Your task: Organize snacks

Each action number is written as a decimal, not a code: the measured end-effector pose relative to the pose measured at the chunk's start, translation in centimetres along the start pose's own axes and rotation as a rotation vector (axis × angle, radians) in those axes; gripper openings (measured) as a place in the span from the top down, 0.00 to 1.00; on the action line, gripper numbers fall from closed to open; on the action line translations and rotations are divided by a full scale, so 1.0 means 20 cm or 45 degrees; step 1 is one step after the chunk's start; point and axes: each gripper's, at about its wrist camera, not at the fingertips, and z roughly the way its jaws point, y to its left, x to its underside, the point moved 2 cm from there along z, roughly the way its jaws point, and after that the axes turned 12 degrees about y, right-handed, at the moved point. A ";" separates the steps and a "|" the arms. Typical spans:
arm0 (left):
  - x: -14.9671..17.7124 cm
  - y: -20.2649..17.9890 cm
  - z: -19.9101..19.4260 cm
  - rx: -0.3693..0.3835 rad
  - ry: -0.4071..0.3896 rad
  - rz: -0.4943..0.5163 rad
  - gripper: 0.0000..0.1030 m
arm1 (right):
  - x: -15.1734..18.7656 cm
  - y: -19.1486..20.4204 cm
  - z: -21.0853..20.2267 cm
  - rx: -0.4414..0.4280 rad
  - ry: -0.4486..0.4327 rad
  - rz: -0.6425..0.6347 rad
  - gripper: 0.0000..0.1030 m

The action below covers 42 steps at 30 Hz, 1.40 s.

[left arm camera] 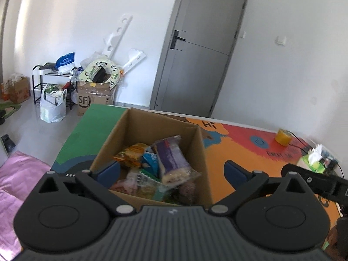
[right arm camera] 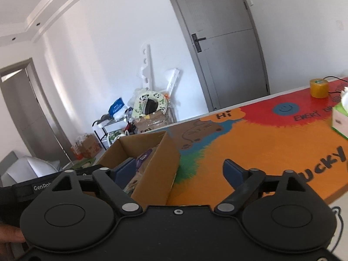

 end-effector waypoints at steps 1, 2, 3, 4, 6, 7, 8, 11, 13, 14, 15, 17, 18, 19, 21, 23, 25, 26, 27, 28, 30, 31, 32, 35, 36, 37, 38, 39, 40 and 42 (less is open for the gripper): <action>0.01 -0.02 -0.01 0.006 0.002 0.010 0.01 | 0.00 -0.01 -0.02 0.005 0.000 0.002 0.12; 0.01 -0.03 -0.02 0.017 0.005 0.021 0.01 | 0.00 -0.02 -0.03 0.010 0.000 0.001 0.11; 0.02 -0.05 -0.02 0.026 0.011 0.029 0.01 | 0.01 -0.02 -0.05 0.019 -0.004 0.000 0.10; 0.03 -0.06 -0.02 0.030 0.019 0.036 0.01 | 0.01 -0.03 -0.06 0.025 -0.009 -0.001 0.09; 0.05 -0.09 -0.03 0.033 0.038 0.056 0.01 | 0.02 -0.04 -0.11 0.030 -0.023 0.000 0.04; 0.05 -0.10 -0.04 0.032 0.047 0.067 0.01 | 0.02 -0.05 -0.13 0.031 -0.029 0.001 0.03; 0.06 -0.11 -0.04 0.029 0.058 0.080 0.01 | 0.03 -0.06 -0.15 0.031 -0.035 0.002 0.02; 0.08 -0.14 -0.07 0.039 0.071 0.108 0.01 | 0.04 -0.07 -0.20 0.042 -0.041 -0.004 0.01; 0.09 -0.15 -0.09 0.043 0.073 0.122 0.01 | 0.05 -0.08 -0.23 0.053 -0.044 -0.007 0.01; 0.09 -0.16 -0.11 0.039 0.072 0.130 0.01 | 0.06 -0.08 -0.25 0.058 -0.046 -0.008 0.01; 0.10 -0.17 -0.12 0.037 0.071 0.138 0.01 | 0.06 -0.08 -0.27 0.060 -0.047 -0.009 0.00; 0.11 -0.17 -0.16 0.033 0.067 0.152 0.01 | 0.07 -0.08 -0.29 0.066 -0.048 -0.012 0.00; 0.11 -0.18 -0.17 0.032 0.066 0.157 0.01 | 0.08 -0.08 -0.30 0.068 -0.047 -0.015 0.00; 0.11 -0.18 -0.19 0.036 0.065 0.161 0.01 | 0.08 -0.07 -0.32 0.070 -0.045 -0.019 0.00; 0.13 -0.18 -0.23 0.050 0.054 0.167 0.01 | 0.10 -0.07 -0.35 0.073 -0.042 -0.029 0.00; 0.14 -0.17 -0.27 0.047 0.040 0.183 0.01 | 0.11 -0.07 -0.38 0.085 -0.042 -0.037 0.00; 0.16 -0.16 -0.29 0.049 0.035 0.193 0.01 | 0.13 -0.06 -0.41 0.107 -0.034 -0.040 0.00; 0.16 -0.15 -0.31 0.053 0.035 0.193 0.01 | 0.13 -0.06 -0.42 0.117 -0.027 -0.042 0.00; 0.17 -0.14 -0.32 0.055 0.037 0.193 0.01 | 0.14 -0.06 -0.42 0.124 -0.019 -0.047 0.00; 0.17 -0.13 -0.32 0.057 0.039 0.195 0.01 | 0.15 -0.06 -0.43 0.131 -0.008 -0.055 0.00; 0.19 -0.12 -0.34 0.063 0.037 0.201 0.01 | 0.16 -0.04 -0.44 0.152 0.014 -0.066 0.00; 0.19 -0.12 -0.35 0.069 0.035 0.211 0.01 | 0.17 -0.04 -0.44 0.168 0.025 -0.071 0.00; 0.20 -0.11 -0.35 0.078 0.032 0.224 0.01 | 0.17 -0.03 -0.44 0.182 0.032 -0.075 0.00; 0.21 -0.08 -0.35 0.074 0.050 0.232 0.01 | 0.20 -0.02 -0.47 0.220 0.019 -0.091 0.00; 0.21 -0.07 -0.35 0.075 0.050 0.230 0.01 | 0.20 -0.01 -0.49 0.230 0.017 -0.090 0.00; 0.22 -0.06 -0.36 0.074 0.049 0.231 0.01 | 0.21 -0.02 -0.50 0.239 0.017 -0.084 0.00; 0.22 -0.05 -0.36 0.070 0.047 0.235 0.01 | 0.21 -0.02 -0.51 0.246 0.016 -0.080 0.00; 0.22 -0.04 -0.37 0.065 0.044 0.240 0.01 | 0.22 -0.02 -0.52 0.250 0.016 -0.079 0.00; 0.22 -0.03 -0.38 0.062 0.041 0.246 0.01 | 0.22 -0.01 -0.53 0.250 0.019 -0.079 0.00; 0.22 -0.03 -0.41 0.066 0.030 0.261 0.01 | 0.22 0.00 -0.56 0.255 0.013 -0.080 0.00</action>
